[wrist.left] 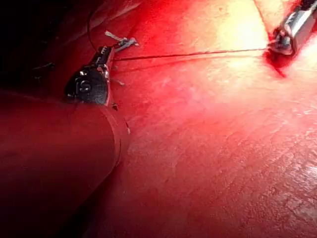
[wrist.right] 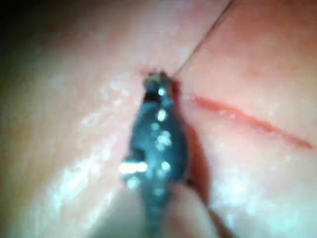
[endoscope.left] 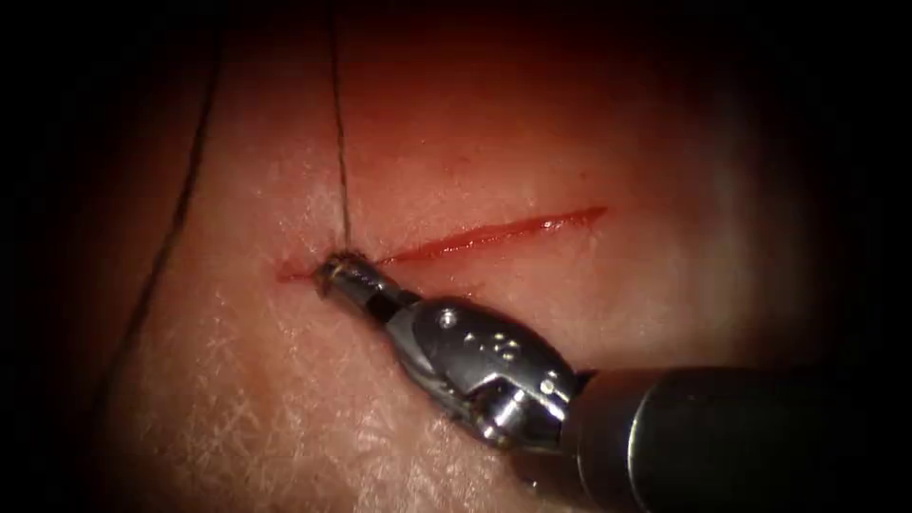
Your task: Wound Closure
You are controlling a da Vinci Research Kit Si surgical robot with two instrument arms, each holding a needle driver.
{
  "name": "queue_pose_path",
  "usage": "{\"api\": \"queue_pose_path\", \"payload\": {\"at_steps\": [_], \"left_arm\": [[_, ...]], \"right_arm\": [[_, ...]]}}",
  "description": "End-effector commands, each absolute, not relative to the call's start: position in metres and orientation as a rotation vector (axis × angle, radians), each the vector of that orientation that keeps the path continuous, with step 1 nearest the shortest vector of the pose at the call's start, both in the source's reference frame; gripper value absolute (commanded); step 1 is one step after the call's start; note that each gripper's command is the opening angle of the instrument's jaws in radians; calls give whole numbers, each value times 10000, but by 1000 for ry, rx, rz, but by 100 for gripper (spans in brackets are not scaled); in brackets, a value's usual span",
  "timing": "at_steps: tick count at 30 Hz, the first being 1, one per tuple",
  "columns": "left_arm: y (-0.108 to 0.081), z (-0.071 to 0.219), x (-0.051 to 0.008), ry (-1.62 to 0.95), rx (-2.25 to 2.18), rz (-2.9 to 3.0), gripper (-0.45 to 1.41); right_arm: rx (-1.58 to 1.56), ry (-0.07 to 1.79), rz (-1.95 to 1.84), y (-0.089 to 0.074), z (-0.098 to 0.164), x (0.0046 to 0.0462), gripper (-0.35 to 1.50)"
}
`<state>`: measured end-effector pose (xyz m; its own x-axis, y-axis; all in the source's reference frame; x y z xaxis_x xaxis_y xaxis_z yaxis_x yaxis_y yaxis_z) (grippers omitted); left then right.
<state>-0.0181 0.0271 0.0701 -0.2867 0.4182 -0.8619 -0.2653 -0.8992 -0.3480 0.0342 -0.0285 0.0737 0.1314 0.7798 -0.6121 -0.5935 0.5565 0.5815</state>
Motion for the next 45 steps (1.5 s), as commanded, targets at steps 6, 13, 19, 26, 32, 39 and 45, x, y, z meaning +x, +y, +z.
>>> {"api": "queue_pose_path", "payload": {"at_steps": [6, 13, 19, 26, 32, 39, 45], "left_arm": [[289, 713, -179, -160, -1522, 2217, -45], [294, 724, -176, -139, -1515, 2223, -45], [308, 728, -172, -108, -1487, 2220, -45], [312, 725, -170, -71, -1439, 2208, -45], [331, 707, -166, 38, -1437, 2249, -45], [367, 666, -163, 154, -1432, 2254, -45], [368, 667, -161, 182, -1413, 2267, -45]], "right_arm": [[235, 1032, 1014, -305, 736, 347, -35], [231, 1037, 1008, -313, 737, 344, -35], [220, 1059, 958, -311, 737, 347, -35], [205, 1078, 893, -311, 738, 353, -35], [188, 1080, 804, -325, 739, 362, -35], [206, 1074, 772, -330, 741, 361, -35], [214, 1061, 701, -344, 740, 362, -35]]}}
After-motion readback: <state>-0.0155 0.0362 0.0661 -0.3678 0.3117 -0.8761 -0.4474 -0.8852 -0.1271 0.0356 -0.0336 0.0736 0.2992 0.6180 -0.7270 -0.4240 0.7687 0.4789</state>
